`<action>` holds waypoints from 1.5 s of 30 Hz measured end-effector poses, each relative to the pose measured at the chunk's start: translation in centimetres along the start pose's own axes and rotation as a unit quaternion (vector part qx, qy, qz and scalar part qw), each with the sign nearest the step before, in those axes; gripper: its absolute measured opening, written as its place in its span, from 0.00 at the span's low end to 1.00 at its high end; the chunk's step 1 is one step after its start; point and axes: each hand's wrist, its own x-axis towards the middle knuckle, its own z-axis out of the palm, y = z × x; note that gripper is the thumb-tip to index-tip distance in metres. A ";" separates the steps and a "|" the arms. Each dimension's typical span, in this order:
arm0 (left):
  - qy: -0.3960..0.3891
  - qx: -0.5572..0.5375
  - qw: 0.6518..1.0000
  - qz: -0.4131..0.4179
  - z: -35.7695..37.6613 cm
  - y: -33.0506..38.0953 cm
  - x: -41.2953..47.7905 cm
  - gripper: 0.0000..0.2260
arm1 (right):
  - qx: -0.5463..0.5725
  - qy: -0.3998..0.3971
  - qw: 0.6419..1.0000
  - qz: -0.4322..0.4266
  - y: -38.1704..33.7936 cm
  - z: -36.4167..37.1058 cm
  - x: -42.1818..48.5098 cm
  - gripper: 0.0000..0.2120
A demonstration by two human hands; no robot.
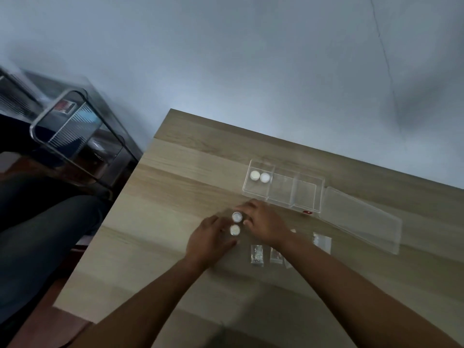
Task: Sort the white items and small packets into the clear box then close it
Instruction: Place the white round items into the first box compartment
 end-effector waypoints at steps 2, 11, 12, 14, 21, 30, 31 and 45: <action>0.021 0.007 1.000 -0.004 0.6 0.3 -0.2 0.24 | -0.009 -0.001 1.000 -0.009 -0.1 0.6 0.2 0.26; 0.039 0.038 0.998 -0.016 0.9 0.5 -0.1 0.17 | -0.036 0.027 0.999 -0.006 -0.6 1.2 0.4 0.18; 0.038 0.038 0.998 -0.014 0.8 0.3 -0.1 0.17 | -0.033 0.030 0.999 -0.002 -0.5 1.2 0.3 0.18; 0.038 0.035 0.999 -0.013 0.5 0.1 0.0 0.16 | -0.014 0.041 0.999 0.011 -0.4 1.1 0.0 0.18; 0.096 0.020 0.994 0.042 -2.1 0.9 2.3 0.15 | 0.086 0.140 0.985 0.044 -0.1 0.4 -2.3 0.15; 0.031 0.102 0.982 0.156 -6.1 7.8 10.6 0.14 | 0.101 0.222 0.964 0.107 2.0 0.2 -6.2 0.10; 0.017 0.124 0.978 0.164 -6.2 8.4 11.4 0.14 | 0.105 0.223 0.963 0.113 2.2 0.3 -6.6 0.10; -0.102 0.445 0.855 0.245 -3.5 11.1 15.2 0.12 | 0.138 0.291 0.935 0.148 4.8 -0.1 -10.2 0.10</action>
